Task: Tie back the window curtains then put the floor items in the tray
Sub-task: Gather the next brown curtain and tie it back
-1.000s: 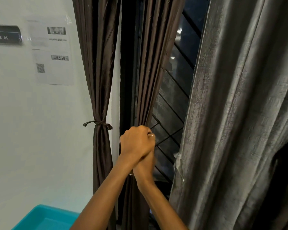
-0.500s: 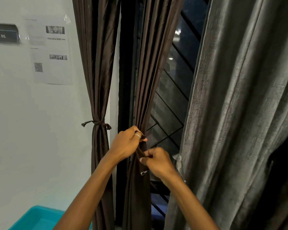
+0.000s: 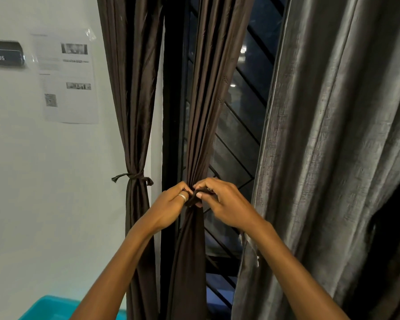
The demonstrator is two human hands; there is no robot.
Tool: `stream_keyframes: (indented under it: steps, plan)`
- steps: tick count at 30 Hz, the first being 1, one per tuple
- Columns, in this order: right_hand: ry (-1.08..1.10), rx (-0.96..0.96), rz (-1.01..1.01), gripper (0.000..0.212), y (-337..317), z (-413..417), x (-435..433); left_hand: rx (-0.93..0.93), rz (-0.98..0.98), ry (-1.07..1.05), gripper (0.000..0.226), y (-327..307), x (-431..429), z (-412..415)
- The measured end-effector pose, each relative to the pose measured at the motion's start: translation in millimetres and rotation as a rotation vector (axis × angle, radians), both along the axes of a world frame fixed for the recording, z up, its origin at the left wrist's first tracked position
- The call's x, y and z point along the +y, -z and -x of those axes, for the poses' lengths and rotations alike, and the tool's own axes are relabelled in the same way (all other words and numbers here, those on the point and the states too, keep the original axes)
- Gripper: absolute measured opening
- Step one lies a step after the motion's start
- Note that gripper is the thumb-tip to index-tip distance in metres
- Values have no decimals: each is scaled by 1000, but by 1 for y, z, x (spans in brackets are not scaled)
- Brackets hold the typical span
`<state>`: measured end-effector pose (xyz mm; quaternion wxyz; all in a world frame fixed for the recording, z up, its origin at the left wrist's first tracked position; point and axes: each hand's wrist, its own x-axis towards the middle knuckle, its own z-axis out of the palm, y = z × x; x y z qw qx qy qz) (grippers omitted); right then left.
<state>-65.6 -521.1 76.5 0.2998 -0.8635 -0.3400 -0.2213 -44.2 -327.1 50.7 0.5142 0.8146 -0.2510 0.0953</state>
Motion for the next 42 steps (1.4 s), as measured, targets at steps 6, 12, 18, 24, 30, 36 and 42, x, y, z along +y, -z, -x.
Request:
stream_keyframes:
  steps: [6,12,18,24,30,36,42]
  plan:
    - [94,-47,33,8,13,-10,5,-21,-4,36,26,0,9,3]
    - [95,13,-64,11,12,-14,9,-108,2,43,26,10,13,1]
    - [105,61,-178,9,17,-16,11,-359,41,-151,28,25,1,2]
    - [111,145,-468,16,26,-19,15,-715,-43,-297,30,36,-3,6]
    - [138,26,-518,28,31,-26,17,-900,-174,-375,20,39,-5,13]
    - [203,-184,-416,13,37,-26,20,-783,-150,-314,15,35,-2,13]
    - [256,-270,-356,16,38,-21,20,-686,-117,-243,17,32,0,6]
